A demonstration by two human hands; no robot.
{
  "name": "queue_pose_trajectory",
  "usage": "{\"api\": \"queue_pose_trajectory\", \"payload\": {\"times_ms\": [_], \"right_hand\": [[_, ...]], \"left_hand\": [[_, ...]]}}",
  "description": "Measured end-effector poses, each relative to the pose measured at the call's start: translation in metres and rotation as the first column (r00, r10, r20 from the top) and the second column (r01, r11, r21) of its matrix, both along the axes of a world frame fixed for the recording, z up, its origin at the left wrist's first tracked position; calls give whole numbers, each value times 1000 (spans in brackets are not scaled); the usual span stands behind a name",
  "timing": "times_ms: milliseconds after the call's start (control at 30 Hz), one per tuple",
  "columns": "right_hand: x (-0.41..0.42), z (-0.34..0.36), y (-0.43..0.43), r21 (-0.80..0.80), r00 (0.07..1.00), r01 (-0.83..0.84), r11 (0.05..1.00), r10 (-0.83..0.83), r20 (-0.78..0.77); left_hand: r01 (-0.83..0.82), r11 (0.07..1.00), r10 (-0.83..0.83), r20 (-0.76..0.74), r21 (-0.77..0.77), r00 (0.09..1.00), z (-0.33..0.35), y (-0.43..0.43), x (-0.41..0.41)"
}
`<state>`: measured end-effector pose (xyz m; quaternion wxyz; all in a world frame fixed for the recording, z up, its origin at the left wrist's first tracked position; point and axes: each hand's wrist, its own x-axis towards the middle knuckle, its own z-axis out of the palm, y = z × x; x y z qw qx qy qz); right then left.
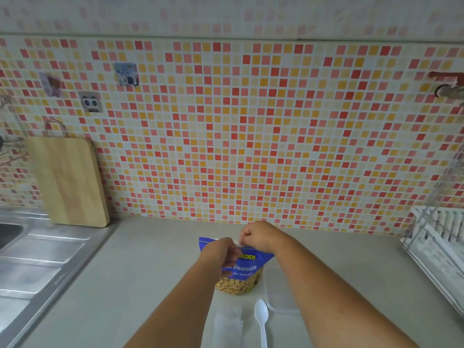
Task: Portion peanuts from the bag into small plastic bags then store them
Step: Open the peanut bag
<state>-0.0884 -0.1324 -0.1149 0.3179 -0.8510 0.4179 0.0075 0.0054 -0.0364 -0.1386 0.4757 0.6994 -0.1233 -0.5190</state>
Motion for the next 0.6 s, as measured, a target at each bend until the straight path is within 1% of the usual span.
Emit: {"api": "queue_pose_trajectory", "payload": {"times_ms": [67,133,267,367,433,533,600], "right_hand": [[3,-3,3,-136,993,-71,988,57,-102],[7,-7,7,-269,980,-118,956,69,-186],[13,-12,17,-408,973,-147,901,57,-225],[17,-14,23,-469,976,-137,873,39,-214],[20,-13,19,-484,981,-73,872,-26,-194],[15,-8,8,-428,977,77,901,-154,-148],[10,-11,4,-408,986,103,907,-146,-76]], "left_hand": [[-70,997,70,-2,-22,998,-2,-1,-3],[-137,989,136,-10,-48,991,-6,-2,-5],[-251,963,251,-11,-96,968,-11,-1,-5],[-293,948,298,22,-120,954,-12,0,-6],[-292,948,302,62,-129,951,-13,0,-10],[-268,952,282,91,-146,955,-12,3,-20],[-248,960,260,79,-132,962,-13,10,-19]]}}
